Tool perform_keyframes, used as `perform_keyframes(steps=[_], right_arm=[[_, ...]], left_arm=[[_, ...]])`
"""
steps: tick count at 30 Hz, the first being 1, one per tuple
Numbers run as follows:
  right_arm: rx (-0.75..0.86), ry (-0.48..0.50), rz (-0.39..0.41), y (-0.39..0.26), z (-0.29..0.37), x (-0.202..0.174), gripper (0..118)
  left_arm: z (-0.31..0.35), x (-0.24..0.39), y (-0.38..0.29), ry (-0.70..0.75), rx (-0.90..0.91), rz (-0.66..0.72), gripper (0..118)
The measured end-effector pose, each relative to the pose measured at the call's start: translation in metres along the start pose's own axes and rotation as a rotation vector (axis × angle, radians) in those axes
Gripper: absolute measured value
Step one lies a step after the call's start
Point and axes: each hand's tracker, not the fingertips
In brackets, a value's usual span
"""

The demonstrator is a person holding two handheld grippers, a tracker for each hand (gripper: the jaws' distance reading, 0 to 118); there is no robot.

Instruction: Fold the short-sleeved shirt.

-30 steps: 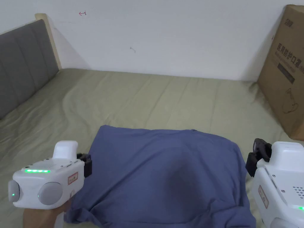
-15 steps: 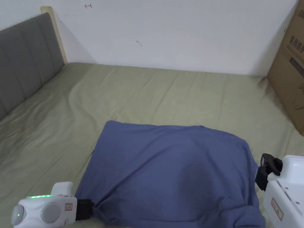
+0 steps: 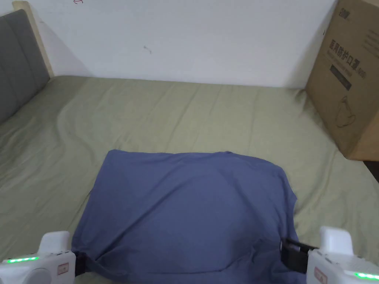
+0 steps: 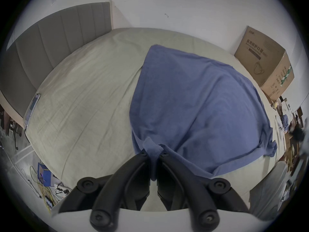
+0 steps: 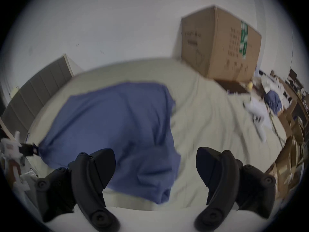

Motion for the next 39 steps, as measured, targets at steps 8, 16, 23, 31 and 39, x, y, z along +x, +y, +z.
perform_keyframes(steps=[8,16,23,31,39], right_arm=[[-0.194,0.008,-0.056,-0.053,-0.045,0.006,85],[-0.117,0.038,-0.014,-0.042,-0.027,-0.004,7],[0.039,0.062,0.001,0.025,-0.004,-0.011,7],[0.07,0.044,-0.013,0.096,-0.054,-0.015,6],[-0.046,0.0,-0.02,0.121,-0.148,-0.016,6]], left_arm=[[0.005,-0.004,0.006,-0.005,0.024,0.023,6],[0.008,-0.007,0.01,-0.011,0.027,0.069,6],[0.013,-0.005,0.049,-0.043,0.121,0.158,6],[-0.022,0.014,0.123,-0.038,0.16,0.156,5],[-0.106,0.031,0.167,0.027,0.058,0.077,5]])
